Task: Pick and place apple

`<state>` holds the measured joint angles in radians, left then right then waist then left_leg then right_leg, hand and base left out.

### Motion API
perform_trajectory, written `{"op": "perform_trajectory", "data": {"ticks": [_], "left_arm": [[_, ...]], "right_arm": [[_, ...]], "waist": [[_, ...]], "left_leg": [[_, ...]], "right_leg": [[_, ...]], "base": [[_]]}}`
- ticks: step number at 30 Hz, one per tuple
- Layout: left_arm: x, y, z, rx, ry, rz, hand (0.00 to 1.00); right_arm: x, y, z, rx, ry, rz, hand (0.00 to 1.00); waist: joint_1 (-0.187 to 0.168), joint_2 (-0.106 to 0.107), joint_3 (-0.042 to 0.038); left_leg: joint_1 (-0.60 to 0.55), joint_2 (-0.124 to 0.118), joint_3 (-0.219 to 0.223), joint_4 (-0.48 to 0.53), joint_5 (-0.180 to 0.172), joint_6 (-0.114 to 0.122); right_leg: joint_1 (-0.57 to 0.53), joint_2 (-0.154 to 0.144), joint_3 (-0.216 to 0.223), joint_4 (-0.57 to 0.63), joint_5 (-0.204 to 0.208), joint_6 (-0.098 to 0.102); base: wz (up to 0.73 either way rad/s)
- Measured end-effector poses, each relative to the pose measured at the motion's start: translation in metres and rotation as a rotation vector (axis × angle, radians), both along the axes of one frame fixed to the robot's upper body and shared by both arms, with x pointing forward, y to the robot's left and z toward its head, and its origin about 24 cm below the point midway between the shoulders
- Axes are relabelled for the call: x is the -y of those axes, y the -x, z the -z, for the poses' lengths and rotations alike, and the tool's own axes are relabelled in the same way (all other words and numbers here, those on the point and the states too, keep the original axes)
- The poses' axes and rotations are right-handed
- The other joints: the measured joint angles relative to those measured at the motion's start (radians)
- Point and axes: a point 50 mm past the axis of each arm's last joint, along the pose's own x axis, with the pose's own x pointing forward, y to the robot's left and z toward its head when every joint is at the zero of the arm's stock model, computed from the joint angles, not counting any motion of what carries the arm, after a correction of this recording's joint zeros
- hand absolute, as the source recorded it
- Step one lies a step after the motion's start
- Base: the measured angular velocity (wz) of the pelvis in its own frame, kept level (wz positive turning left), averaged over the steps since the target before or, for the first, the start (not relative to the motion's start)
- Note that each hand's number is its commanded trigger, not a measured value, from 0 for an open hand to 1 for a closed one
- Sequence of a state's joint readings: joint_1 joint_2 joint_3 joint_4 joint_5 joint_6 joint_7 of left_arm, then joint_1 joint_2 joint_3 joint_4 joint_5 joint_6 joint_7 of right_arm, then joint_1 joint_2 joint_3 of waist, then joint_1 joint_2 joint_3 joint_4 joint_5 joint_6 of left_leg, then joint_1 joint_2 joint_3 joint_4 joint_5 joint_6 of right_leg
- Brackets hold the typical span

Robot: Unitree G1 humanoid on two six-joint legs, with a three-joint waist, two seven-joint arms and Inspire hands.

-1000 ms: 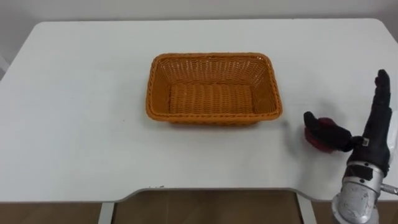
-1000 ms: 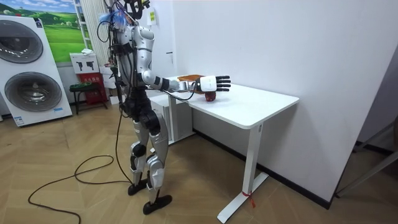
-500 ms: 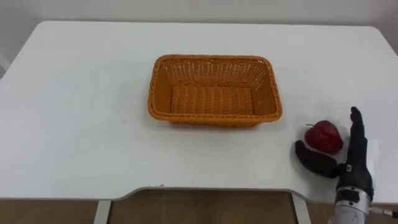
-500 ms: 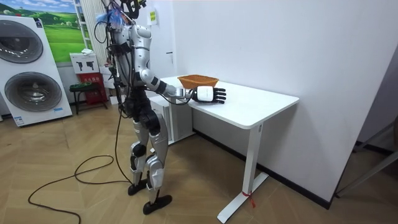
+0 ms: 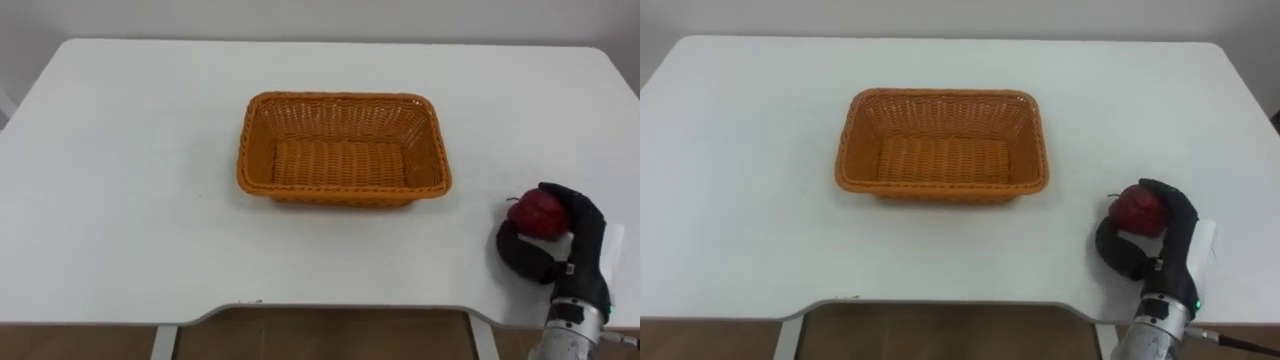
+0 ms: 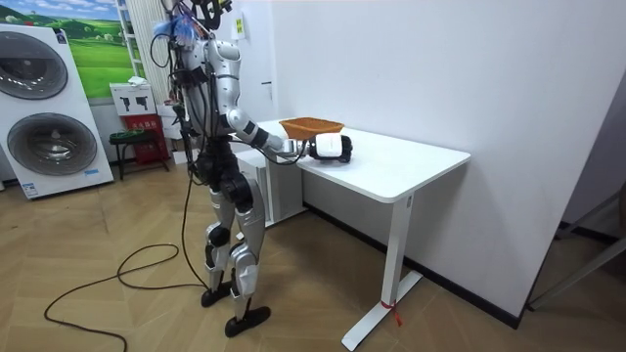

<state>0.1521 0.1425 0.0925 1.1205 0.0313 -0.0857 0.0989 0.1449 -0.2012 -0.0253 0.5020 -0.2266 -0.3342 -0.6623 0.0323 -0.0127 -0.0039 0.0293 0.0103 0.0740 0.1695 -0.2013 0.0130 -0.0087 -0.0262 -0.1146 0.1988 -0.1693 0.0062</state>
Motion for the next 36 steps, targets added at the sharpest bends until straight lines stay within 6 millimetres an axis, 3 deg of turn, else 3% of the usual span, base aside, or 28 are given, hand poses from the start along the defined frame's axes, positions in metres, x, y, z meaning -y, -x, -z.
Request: {"op": "perform_trajectory", "data": {"ticks": [9,15,24,30,36], "left_arm": [[0.002,-0.001,0.000,-0.004,-0.004,0.025,0.00],[0.003,-0.002,0.000,0.000,-0.002,0.028,0.00],[0.002,0.008,0.002,-0.033,-0.002,0.018,0.00],[0.002,0.012,0.003,-0.046,-0.009,0.012,0.00],[0.002,0.017,0.004,-0.064,-0.011,0.008,0.00]], "right_arm": [[0.000,-0.002,0.000,-0.011,0.006,0.016,1.00],[-0.012,-0.009,-0.006,0.012,-0.047,-0.040,1.00],[-0.030,-0.028,-0.046,0.188,-0.063,-0.133,1.00],[-0.034,-0.034,-0.064,0.266,-0.055,-0.158,1.00],[-0.042,-0.041,-0.095,0.393,-0.043,-0.191,1.00]], "waist": [[0.000,-0.006,-0.0058],[0.004,-0.001,-0.0025],[0.019,0.005,0.0025],[0.038,-0.002,0.0024],[0.052,-0.008,0.0040]], "left_leg": [[0.002,0.000,-0.001,-0.001,0.000,0.000],[0.000,-0.001,0.000,-0.001,0.000,0.000],[-0.001,-0.001,0.008,-0.005,0.000,0.000],[-0.001,-0.001,0.006,-0.005,0.000,0.000],[-0.006,-0.001,0.003,-0.004,0.000,0.000]], "right_leg": [[0.012,0.000,-0.006,-0.014,0.001,-0.001],[0.002,0.000,0.000,-0.010,0.004,0.000],[-0.011,0.001,0.014,0.003,0.003,0.000],[-0.010,0.001,0.010,0.003,0.003,0.000],[-0.012,0.000,0.006,0.003,0.003,0.000]], "base": [[0.00],[-0.01],[-0.04],[0.00],[0.00]]}}
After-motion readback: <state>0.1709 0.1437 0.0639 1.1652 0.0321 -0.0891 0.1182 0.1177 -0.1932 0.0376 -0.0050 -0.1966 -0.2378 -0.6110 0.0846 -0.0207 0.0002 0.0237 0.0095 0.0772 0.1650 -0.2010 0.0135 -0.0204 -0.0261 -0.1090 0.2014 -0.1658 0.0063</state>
